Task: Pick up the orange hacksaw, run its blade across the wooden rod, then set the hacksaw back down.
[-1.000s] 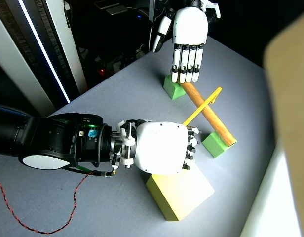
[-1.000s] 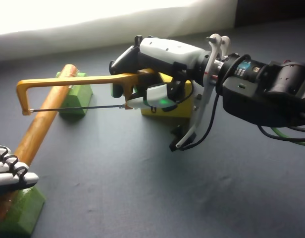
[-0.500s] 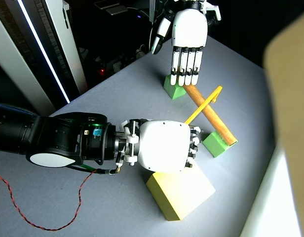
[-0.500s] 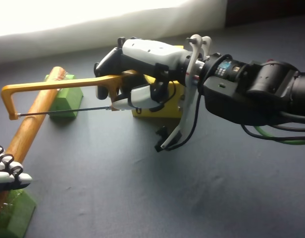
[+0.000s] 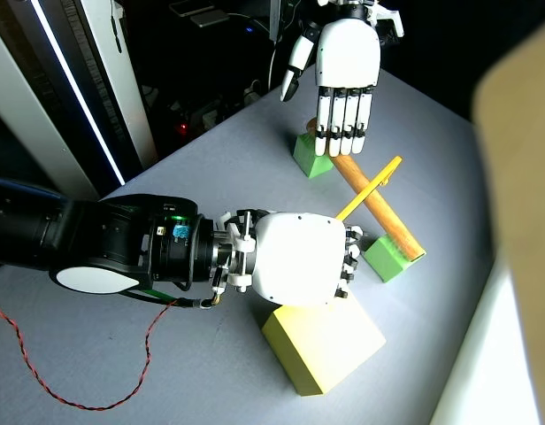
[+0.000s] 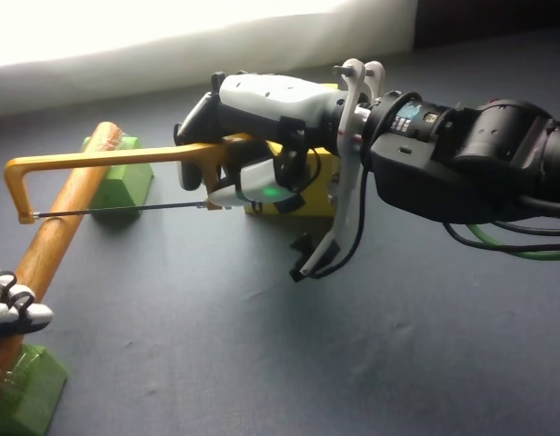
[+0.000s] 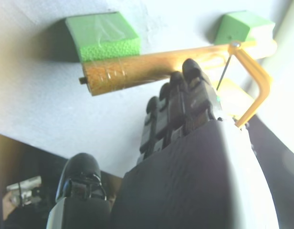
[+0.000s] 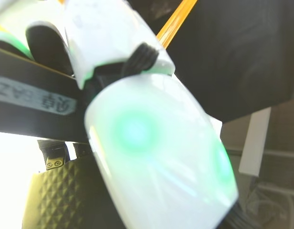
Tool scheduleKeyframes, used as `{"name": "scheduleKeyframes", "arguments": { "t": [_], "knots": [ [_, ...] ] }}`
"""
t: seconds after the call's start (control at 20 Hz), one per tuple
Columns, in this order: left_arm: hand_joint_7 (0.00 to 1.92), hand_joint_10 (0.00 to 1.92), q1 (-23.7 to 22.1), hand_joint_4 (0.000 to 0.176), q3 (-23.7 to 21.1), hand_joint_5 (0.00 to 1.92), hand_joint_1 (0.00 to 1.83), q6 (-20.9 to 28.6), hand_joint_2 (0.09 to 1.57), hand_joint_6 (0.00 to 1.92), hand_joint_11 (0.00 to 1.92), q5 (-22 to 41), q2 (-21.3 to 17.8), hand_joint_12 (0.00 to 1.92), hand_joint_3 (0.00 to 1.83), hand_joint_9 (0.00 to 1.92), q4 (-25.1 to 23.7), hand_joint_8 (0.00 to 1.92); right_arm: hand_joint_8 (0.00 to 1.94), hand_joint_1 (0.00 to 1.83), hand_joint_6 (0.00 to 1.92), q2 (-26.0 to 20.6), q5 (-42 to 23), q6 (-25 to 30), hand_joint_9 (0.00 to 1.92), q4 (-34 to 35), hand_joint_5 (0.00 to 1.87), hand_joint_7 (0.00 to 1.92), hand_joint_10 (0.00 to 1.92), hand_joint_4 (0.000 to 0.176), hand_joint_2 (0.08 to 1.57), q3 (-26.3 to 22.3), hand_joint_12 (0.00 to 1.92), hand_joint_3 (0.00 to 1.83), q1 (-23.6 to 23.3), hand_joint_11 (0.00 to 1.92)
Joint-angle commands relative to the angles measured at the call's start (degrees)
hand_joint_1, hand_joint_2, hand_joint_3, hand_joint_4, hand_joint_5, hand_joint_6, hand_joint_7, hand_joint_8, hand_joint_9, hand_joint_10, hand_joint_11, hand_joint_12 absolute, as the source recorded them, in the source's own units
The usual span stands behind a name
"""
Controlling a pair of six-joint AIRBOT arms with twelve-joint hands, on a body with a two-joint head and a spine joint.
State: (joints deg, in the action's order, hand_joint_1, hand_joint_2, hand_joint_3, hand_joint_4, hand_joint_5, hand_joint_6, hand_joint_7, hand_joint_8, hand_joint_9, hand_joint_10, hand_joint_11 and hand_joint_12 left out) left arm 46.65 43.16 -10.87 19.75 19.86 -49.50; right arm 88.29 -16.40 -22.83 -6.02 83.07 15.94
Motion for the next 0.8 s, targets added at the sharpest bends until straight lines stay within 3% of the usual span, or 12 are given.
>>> {"name": "scheduleKeyframes", "arguments": {
  "t": [0.0,0.05,0.15,0.5,0.75],
  "knots": [
    [0.05,0.00,-0.2,0.000,0.6,0.02,0.00,0.0,1.24,0.00,0.00,2.7,-0.1,0.18,0.00,0.04,1.1,0.00,1.03,1.38,0.96,-0.2,-1.6,0.6,0.94,0.7,0.86,0.96,1.29,0.000,1.13,-0.7,1.30,0.00,-0.4,0.89],
    [0.07,0.00,-0.1,0.000,0.8,0.04,0.03,0.0,1.23,0.00,0.00,3.1,-0.1,0.23,0.00,0.06,1.1,0.00,0.94,1.38,0.88,-0.6,-1.6,0.6,1.01,0.7,0.91,1.02,1.22,0.000,1.10,-1.0,1.29,0.00,-0.4,0.91],
    [0.03,0.00,0.2,0.000,1.2,0.00,0.00,0.0,1.24,0.00,0.00,3.8,-0.2,0.12,0.00,0.02,1.1,0.01,0.99,1.38,0.98,-1.5,-0.9,0.0,0.95,0.7,0.85,0.97,1.27,0.000,1.12,-1.8,1.29,0.00,-0.8,0.89],
    [0.10,0.00,1.1,0.000,1.3,0.09,0.02,0.0,1.23,0.00,0.00,5.4,-0.4,0.23,0.00,0.08,0.8,0.00,1.01,1.38,0.93,-3.1,2.8,-3.6,0.96,0.7,0.88,0.97,1.26,0.000,1.12,-4.2,1.27,0.00,-4.0,0.92],
    [0.12,0.00,1.6,0.000,1.4,0.11,0.02,1.5,1.24,0.00,0.00,5.1,-0.3,0.26,0.00,0.09,-2.0,0.00,1.02,1.38,0.97,-2.7,4.1,-5.8,0.94,0.7,0.85,0.96,1.29,0.000,1.13,-4.5,1.30,0.00,-5.0,0.90]
  ]
}}
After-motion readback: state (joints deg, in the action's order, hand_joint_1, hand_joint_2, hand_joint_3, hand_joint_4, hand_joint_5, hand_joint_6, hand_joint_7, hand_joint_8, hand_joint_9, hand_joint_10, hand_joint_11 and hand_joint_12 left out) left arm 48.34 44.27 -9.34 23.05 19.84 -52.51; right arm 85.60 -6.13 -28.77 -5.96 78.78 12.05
